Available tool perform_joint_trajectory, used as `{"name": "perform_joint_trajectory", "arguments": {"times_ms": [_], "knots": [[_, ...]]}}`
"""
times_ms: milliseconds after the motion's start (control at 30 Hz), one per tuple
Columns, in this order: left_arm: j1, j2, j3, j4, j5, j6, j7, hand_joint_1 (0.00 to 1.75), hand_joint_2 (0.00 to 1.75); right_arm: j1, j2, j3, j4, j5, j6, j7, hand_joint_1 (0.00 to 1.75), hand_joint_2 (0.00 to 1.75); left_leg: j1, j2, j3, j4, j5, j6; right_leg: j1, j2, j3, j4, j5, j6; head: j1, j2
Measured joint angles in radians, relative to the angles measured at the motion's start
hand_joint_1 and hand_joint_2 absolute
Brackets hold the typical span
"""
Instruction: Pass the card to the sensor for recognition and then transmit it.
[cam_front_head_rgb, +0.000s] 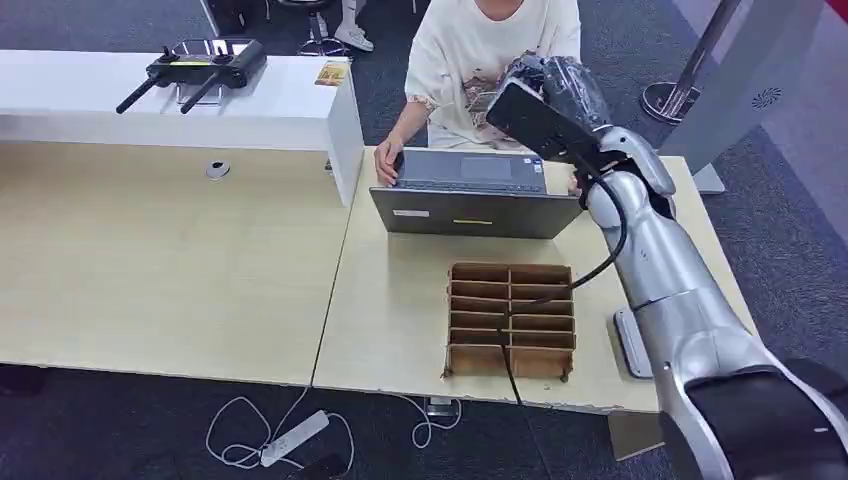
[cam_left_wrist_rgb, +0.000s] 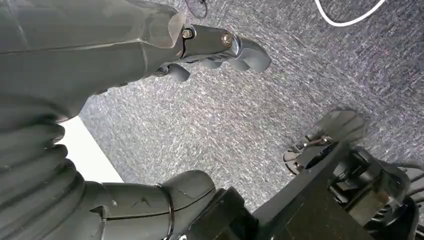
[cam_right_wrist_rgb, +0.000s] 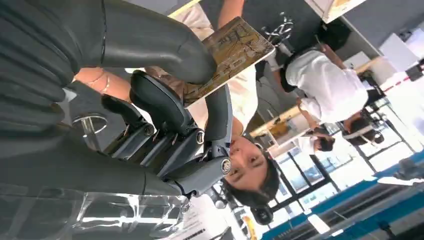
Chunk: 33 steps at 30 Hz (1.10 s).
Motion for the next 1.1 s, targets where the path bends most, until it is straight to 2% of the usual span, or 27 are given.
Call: {"name": "perform_joint_trajectory", "arguments": {"times_ms": [267, 400, 867, 1033, 1100], "knots": [[-0.009, -0.002, 0.0, 0.0, -0.017, -0.012, 0.009, 0.0, 1.75, -0.14, 0.035, 0.011, 0.222, 0.063, -0.025, 0.066, 1.75, 1.75, 0.0, 0.0, 0.0, 0.0, 0.0, 0.0, 0.0, 0.0, 0.0, 0.0, 0.0, 0.0, 0.0, 0.0], [-0.015, -0.008, 0.0, 0.0, -0.026, -0.021, 0.011, 0.0, 1.75, -0.181, 0.038, 0.012, 0.288, 0.095, -0.033, 0.11, 1.75, 1.75, 0.0, 0.0, 0.0, 0.0, 0.0, 0.0, 0.0, 0.0, 0.0, 0.0, 0.0, 0.0, 0.0, 0.0], [-0.029, -0.016, 0.0, 0.0, -0.035, -0.034, 0.019, 0.0, 1.75, -0.242, 0.039, 0.013, 0.399, 0.15, -0.04, 0.188, 1.75, 1.75, 0.0, 0.0, 0.0, 0.0, 0.0, 0.0, 0.0, 0.0, 0.0, 0.0, 0.0, 0.0, 0.0, 0.0], [-0.03, -0.017, 0.0, 0.0, -0.035, -0.039, 0.019, 0.0, 1.75, -0.247, 0.039, 0.013, 0.417, 0.156, -0.04, 0.197, 1.75, 1.75, 0.0, 0.0, 0.0, 0.0, 0.0, 0.0, 0.0, 0.0, 0.0, 0.0, 0.0, 0.0, 0.0, 0.0], [-0.03, -0.017, 0.0, 0.0, -0.035, -0.039, 0.018, 0.0, 1.75, -0.248, 0.039, 0.012, 0.422, 0.161, -0.04, 0.199, 1.69, 1.75, 0.0, 0.0, 0.0, 0.001, 0.0, 0.0, 0.0, 0.0, 0.0, 0.0, 0.0, 0.0, 0.0, 0.0]]}}
